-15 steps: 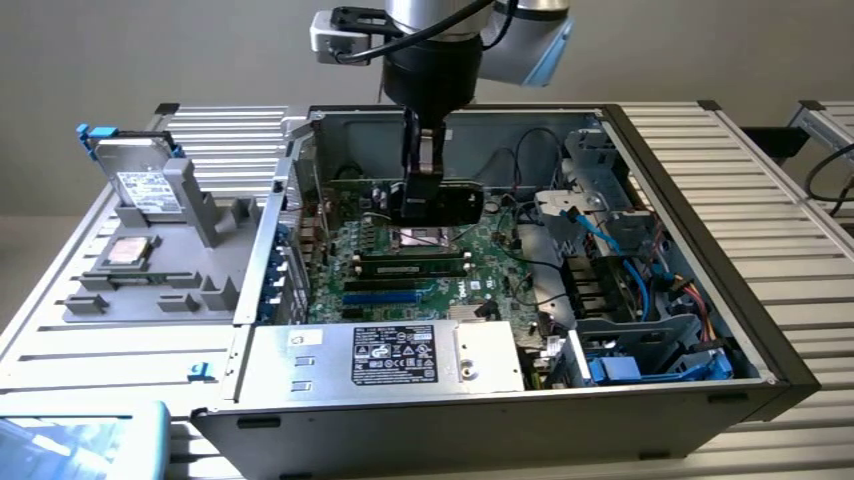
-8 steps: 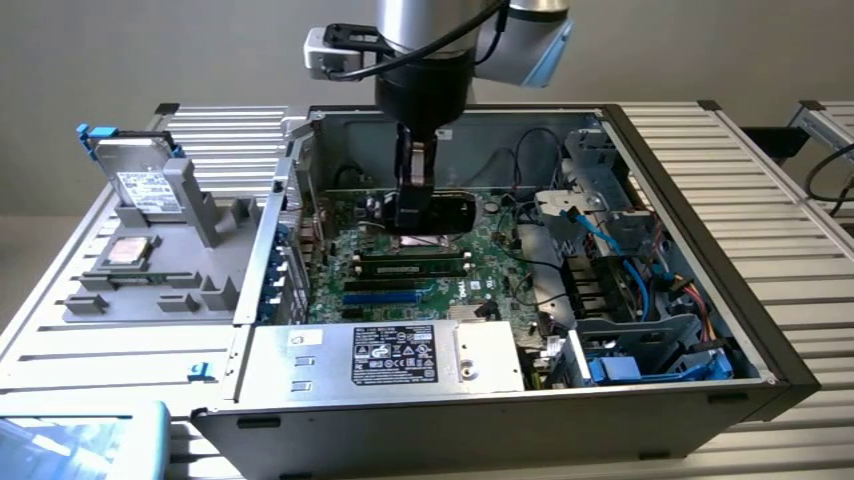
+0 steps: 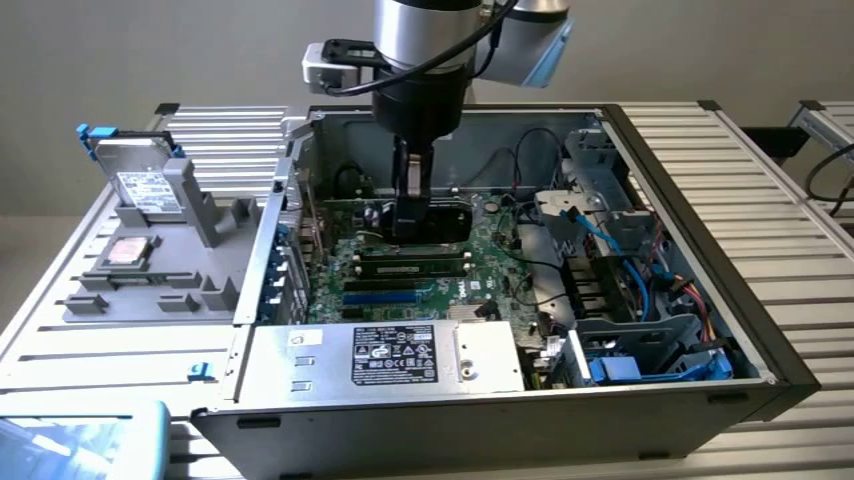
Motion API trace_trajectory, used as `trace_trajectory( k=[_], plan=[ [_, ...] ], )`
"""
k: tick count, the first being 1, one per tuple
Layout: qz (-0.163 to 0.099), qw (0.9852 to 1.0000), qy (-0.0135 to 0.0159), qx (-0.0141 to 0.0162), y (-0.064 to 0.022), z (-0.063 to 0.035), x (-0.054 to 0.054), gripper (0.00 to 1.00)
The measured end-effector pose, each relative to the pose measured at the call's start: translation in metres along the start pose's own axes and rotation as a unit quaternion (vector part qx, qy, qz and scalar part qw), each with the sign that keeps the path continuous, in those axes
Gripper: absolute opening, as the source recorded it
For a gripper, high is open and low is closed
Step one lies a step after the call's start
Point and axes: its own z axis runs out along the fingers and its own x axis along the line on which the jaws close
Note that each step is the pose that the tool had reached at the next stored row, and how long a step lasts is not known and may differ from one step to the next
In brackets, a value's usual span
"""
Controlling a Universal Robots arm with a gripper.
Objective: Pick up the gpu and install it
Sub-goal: 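Insert the gpu into the slot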
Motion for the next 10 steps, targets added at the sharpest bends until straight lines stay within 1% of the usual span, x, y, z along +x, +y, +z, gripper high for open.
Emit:
trace_trajectory(
  k=[10],
  plan=[
    [0.000, 1.0000, 0.0000, 0.0000, 0.0050, 0.0184, 0.000, 0.28]
  ],
)
